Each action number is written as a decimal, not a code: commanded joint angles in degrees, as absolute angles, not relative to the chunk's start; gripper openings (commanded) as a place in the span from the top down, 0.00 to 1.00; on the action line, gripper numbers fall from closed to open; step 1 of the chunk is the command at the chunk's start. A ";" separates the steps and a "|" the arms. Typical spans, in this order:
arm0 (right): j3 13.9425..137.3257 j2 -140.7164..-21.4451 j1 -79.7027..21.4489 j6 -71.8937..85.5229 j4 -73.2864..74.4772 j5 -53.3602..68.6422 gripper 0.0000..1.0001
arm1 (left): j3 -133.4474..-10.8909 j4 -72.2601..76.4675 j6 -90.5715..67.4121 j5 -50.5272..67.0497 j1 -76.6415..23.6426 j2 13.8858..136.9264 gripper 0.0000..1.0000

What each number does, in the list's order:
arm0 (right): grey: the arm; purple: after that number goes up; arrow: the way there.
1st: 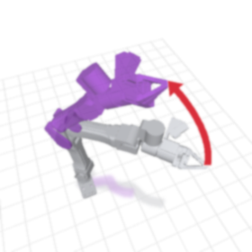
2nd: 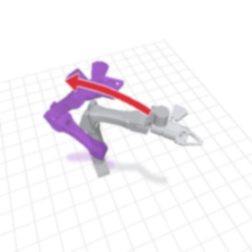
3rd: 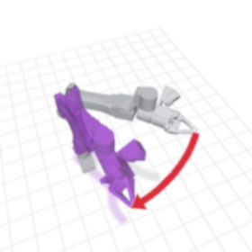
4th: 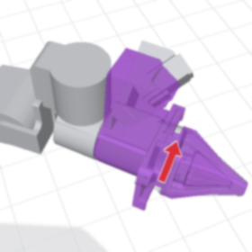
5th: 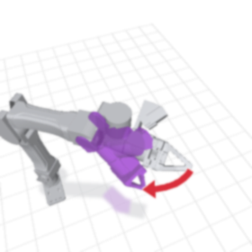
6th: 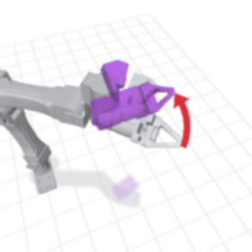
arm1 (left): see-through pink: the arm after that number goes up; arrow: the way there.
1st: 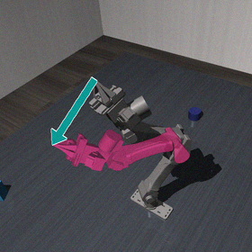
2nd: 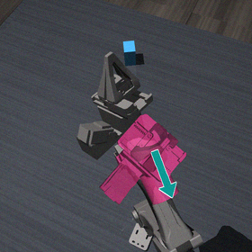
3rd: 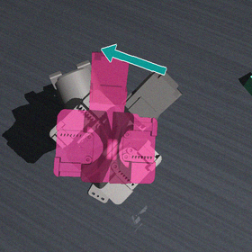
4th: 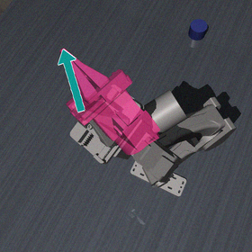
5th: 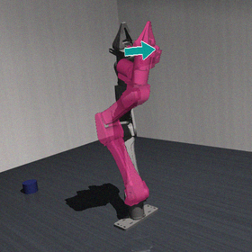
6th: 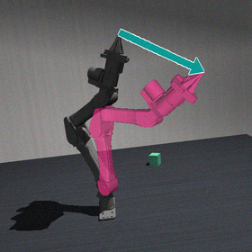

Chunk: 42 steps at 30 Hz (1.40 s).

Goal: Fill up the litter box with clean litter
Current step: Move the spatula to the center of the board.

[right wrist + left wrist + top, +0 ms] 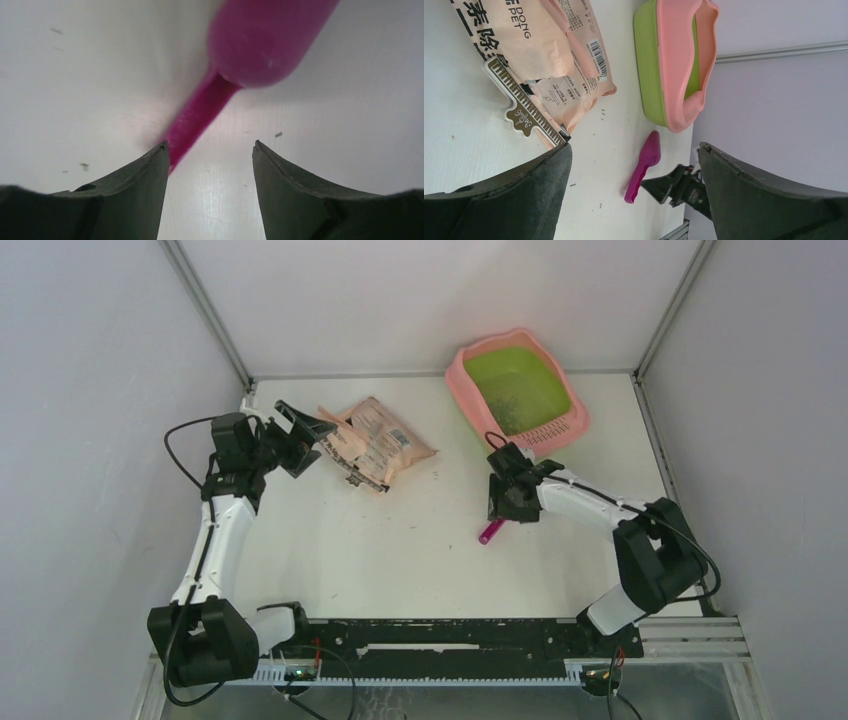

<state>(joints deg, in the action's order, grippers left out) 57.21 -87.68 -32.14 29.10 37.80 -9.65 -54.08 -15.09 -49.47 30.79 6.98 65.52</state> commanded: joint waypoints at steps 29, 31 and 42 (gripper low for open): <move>59.04 -91.48 -36.21 36.89 36.85 -16.10 0.30 | -51.17 -12.00 -48.34 34.32 7.01 63.62 0.00; 59.72 -93.90 -36.14 37.16 36.32 -15.78 0.30 | -51.08 -12.04 -48.34 34.32 6.96 63.63 0.00; 61.53 -101.34 -38.21 34.01 35.18 -14.56 0.64 | -50.71 -12.05 -48.00 34.37 7.12 63.80 0.00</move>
<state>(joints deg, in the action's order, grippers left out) 60.34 -99.96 -36.62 35.97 35.64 -14.46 -51.68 -14.22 -49.45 33.23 6.98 65.45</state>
